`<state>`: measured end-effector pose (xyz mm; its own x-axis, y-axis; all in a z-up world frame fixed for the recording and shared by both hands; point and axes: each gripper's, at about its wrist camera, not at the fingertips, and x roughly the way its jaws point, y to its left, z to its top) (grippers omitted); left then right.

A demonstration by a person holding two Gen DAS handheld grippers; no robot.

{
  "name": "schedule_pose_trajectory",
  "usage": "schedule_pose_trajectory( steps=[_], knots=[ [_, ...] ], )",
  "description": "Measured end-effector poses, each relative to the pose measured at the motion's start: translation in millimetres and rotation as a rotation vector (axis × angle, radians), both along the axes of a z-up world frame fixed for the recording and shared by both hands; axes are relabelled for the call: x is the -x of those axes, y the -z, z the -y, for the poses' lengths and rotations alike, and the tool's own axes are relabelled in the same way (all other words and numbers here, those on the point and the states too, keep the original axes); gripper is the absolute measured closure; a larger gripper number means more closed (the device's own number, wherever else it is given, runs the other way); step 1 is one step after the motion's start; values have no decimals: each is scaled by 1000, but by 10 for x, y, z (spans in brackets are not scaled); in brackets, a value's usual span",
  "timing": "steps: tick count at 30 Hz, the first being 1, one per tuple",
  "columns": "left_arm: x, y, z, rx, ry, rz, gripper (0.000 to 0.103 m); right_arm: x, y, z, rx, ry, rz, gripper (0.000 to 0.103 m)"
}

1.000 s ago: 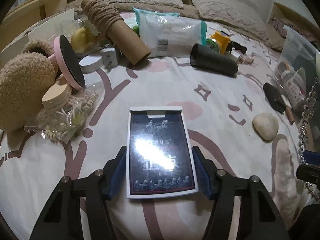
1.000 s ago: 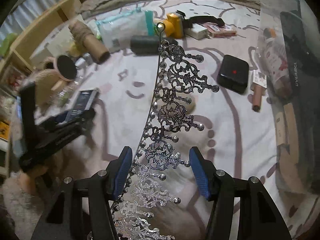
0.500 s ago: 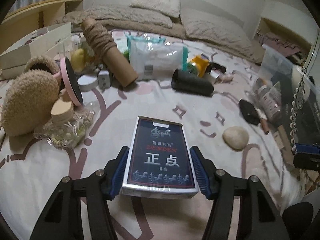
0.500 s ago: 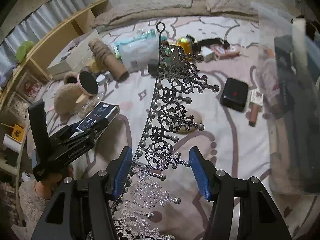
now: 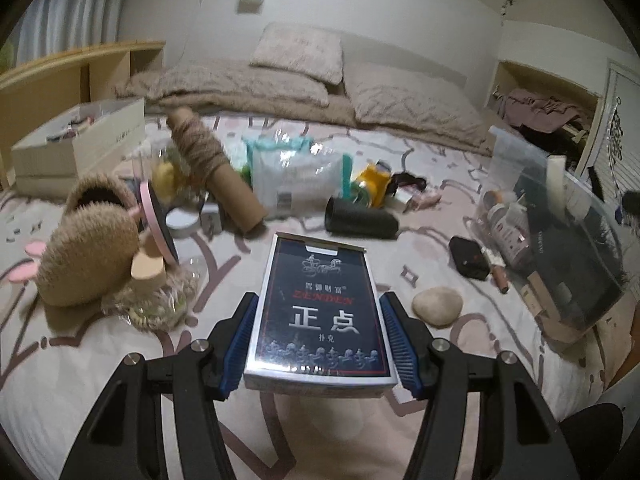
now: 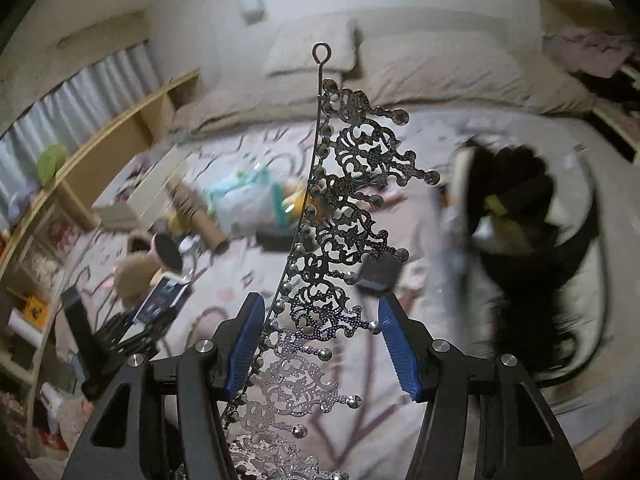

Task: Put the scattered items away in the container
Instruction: 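Carry the tiara with the right tool while the left tool carries the card box toward the bin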

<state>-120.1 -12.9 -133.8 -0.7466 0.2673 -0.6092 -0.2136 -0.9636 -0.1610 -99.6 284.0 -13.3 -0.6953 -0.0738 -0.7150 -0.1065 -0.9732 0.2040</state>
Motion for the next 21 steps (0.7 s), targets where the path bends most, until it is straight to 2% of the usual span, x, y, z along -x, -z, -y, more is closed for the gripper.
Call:
schedule_pose_trajectory(
  steps=[7, 12, 17, 21],
  knots=[
    [-85, -195, -162, -32, 64, -41, 42, -119, -159, -577, -61, 95, -10, 43],
    [-120, -273, -419, -50, 140, -38, 42, -46, -14, -839, -96, 125, 63, 43],
    [-142, -352, -694, -86, 222, -27, 42, 116, 216, -933, -88, 102, 149, 43],
    [-185, -490, -905, -89, 258, -49, 42, 214, 317, -930, -76, 65, 179, 43]
  ],
)
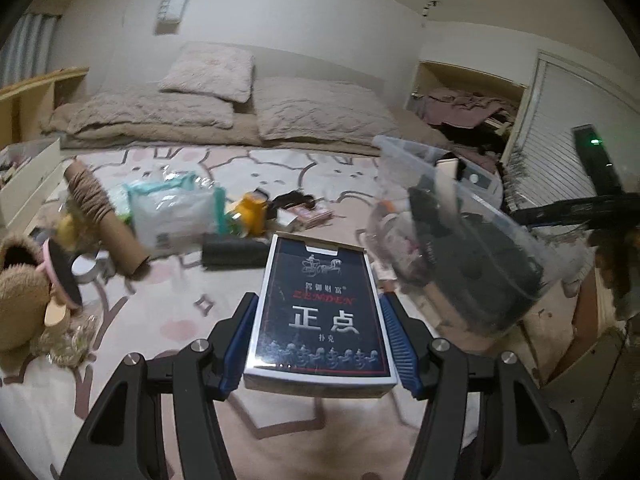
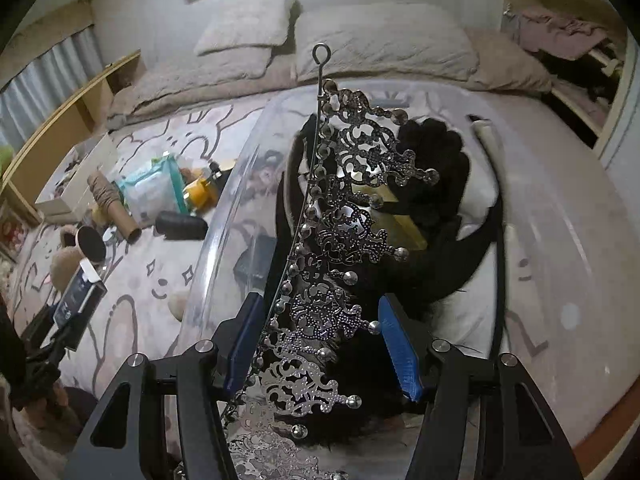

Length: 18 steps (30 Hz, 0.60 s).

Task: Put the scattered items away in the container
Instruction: 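Carry the tiara with the right tool while the left tool carries the card box toward the bin, then lower the tiara into the bin with the right tool while the left tool drops the card box in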

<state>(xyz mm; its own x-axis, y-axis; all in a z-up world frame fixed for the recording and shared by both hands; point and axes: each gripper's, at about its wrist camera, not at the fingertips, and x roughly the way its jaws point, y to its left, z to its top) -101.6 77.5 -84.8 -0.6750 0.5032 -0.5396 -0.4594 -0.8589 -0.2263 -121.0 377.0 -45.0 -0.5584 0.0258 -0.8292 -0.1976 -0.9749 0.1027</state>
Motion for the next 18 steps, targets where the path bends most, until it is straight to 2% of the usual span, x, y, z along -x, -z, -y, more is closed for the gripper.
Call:
schedule_pose_trajectory(
  steps=[5, 7, 9, 10, 11, 14, 18],
  knots=[
    [-28, -193, -227, -25, 48, -24, 42, 124, 146, 33, 23, -75, 85, 43],
    [-36, -273, -327, -30, 66, -38, 42, 131, 192, 43, 10, -97, 133, 38],
    [-40, -344, -413, -38, 79, -50, 42, 67, 138, 21, -64, -73, 113, 8],
    [-33, -378, -453, -44, 86, -53, 42, 18, 92, -16, -64, -65, 95, 3],
    [-28, -410, -495, -52, 94, -56, 42, -39, 32, -67, -38, -59, 66, 0],
    [-13, -492, -619, -71, 120, -57, 42, -192, -108, -195, 48, -48, -4, 0],
    [-17, -587, -814, -81, 156, -60, 42, -360, -263, -308, 74, -35, -80, 0]
  ],
)
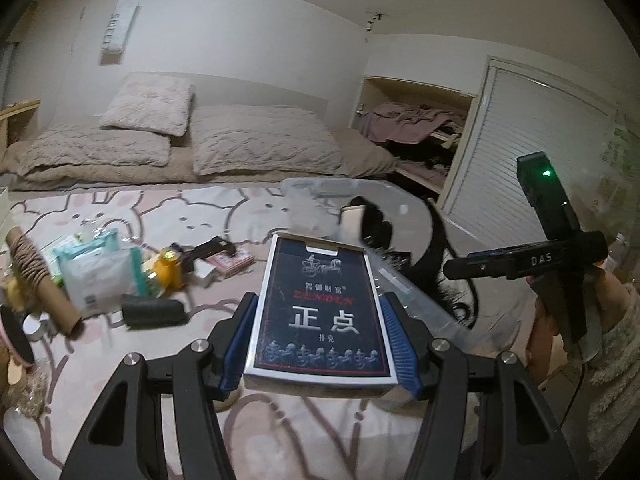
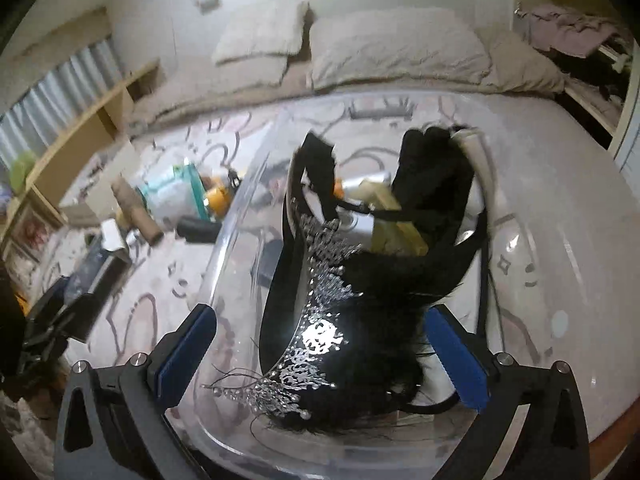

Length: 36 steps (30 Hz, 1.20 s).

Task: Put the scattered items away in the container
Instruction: 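Lower the tiara into the bin with the right tool while the left tool drops the card box in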

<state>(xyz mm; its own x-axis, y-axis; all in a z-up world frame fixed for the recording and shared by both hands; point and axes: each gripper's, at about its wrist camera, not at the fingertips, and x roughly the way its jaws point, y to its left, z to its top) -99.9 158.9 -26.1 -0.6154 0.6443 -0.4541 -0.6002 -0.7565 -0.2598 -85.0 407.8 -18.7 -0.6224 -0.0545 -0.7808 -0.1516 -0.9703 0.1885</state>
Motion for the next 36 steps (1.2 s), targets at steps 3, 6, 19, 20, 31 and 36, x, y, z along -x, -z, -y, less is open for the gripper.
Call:
schedule_pose_trajectory(
  steps=[3, 6, 19, 20, 31, 36],
  knots=[
    [-12, -78, -133, -12, 28, 0, 42, -89, -76, -96, 12, 14, -49, 0],
    [-10, -162, -309, -14, 55, -6, 42, -150, -94, -195, 31, 33, -83, 0],
    [207, -198, -1161, -56, 113, 120, 42, -304, -208, -526, 134, 97, -156, 0],
    [208, -190, -1226, -44, 118, 123, 42, -311, -222, -539, 138, 101, -162, 0],
    [160, -102, -1366, 117, -52, 54, 0, -318, -224, -622, 158, 119, -173, 0],
    [166, -106, -1317, 146, -58, 51, 0, -301, -201, -599, 155, 113, -165, 0]
  ],
)
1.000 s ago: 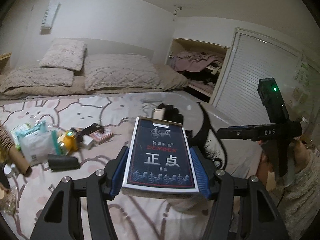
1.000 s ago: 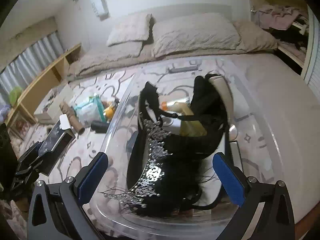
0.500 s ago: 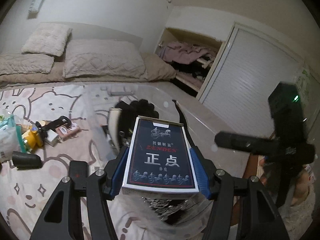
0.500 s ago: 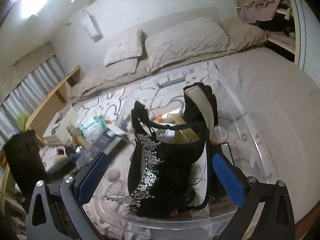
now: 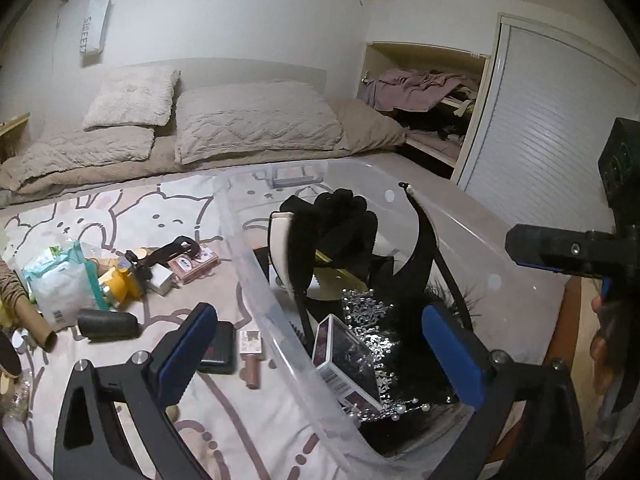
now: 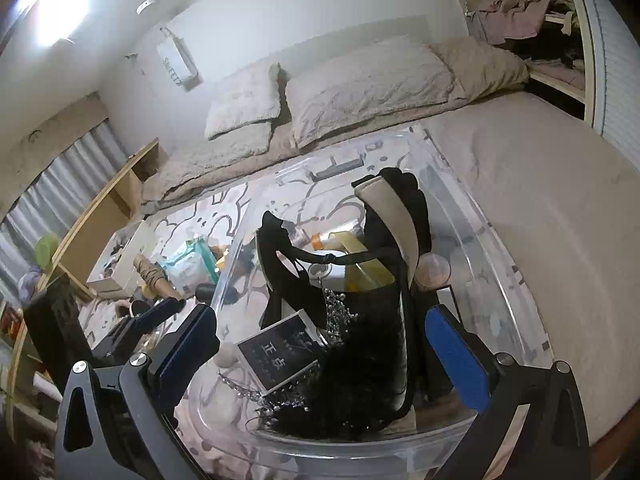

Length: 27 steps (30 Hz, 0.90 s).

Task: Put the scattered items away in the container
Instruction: 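Lower the tiara into the bin with the right tool while the left tool drops the card box in, then open both tools and withdraw them from the bin back over the bed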

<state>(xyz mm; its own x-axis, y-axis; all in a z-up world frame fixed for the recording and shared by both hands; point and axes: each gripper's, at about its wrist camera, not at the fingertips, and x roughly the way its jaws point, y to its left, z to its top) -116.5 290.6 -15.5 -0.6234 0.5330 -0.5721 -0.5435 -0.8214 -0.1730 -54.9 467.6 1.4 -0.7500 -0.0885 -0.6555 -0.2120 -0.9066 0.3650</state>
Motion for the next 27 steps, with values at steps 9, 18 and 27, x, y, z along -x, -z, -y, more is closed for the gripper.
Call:
schedule_pose_trajectory(
  steps=[9, 18, 27],
  knots=[
    [-41, -22, 13, 10, 1, -10, 0, -11, 3, 61, 8, -21, 2, 0],
    [-111, -95, -25, 22, 6, -25, 0, -36, -13, 65, 15, -17, -2, 0],
    [-118, -169, 43, 25, -13, -32, 0, -45, -11, 100, -13, -12, -2, 0]
  ],
)
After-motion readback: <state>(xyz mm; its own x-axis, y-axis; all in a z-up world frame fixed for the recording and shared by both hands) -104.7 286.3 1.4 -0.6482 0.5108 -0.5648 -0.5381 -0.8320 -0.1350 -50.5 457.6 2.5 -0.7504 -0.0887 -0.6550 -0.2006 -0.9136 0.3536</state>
